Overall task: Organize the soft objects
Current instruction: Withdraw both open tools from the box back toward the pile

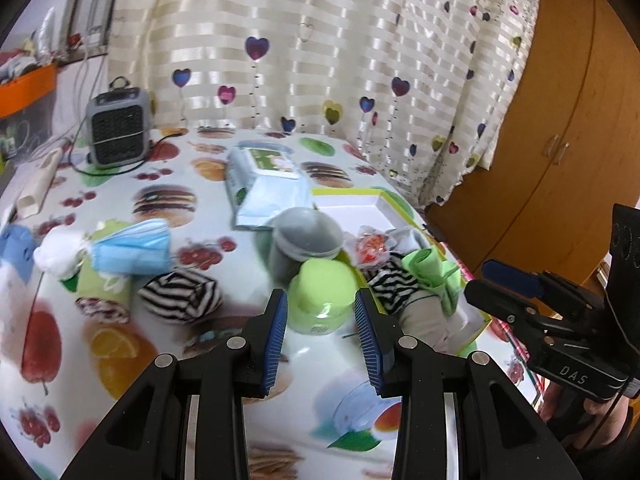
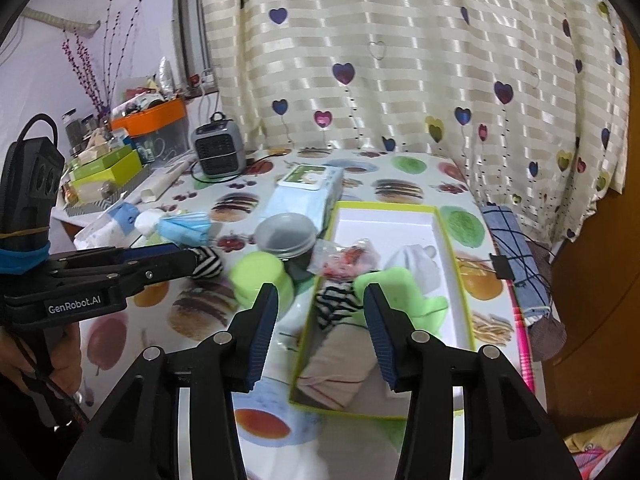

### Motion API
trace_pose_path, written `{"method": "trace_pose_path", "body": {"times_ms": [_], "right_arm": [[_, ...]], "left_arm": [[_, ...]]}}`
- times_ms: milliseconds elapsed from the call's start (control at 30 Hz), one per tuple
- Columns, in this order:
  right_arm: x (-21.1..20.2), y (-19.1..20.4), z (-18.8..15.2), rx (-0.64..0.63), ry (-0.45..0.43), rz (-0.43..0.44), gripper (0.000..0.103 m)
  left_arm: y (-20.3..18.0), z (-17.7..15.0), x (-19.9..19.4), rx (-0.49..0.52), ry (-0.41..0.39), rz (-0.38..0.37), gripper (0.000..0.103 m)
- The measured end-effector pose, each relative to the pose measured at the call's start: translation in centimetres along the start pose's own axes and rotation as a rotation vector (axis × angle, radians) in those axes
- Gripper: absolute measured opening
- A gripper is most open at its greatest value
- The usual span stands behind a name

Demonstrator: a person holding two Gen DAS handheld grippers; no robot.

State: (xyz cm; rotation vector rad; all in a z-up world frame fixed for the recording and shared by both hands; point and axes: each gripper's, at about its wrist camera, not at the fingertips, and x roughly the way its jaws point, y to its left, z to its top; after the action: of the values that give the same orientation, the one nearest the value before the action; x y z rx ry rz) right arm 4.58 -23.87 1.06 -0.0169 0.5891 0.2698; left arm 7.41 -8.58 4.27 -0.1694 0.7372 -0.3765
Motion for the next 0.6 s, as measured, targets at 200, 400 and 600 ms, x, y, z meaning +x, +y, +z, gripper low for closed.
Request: {"method": "trace_pose_path", "body": {"times_ms": [200, 400, 600], "right_arm": [[0.2, 1.7, 0.0, -0.034, 0.002, 0.021, 0.046], [0.5, 2.8, 0.0, -0.047, 0.011, 0.043, 0.046], [1.2, 3.7, 0.0, -0.060, 0.026, 0.065, 0.046]], "left_arm": [[2.0, -0.9, -0.7, -0.036, 0.003, 0.036, 0.034], [3.6, -1.6, -1.1, -0.058, 0.011, 0.060, 0.034], [5.0, -2.4, -1.2, -0.095, 0.017, 0.088, 0.034]]}}
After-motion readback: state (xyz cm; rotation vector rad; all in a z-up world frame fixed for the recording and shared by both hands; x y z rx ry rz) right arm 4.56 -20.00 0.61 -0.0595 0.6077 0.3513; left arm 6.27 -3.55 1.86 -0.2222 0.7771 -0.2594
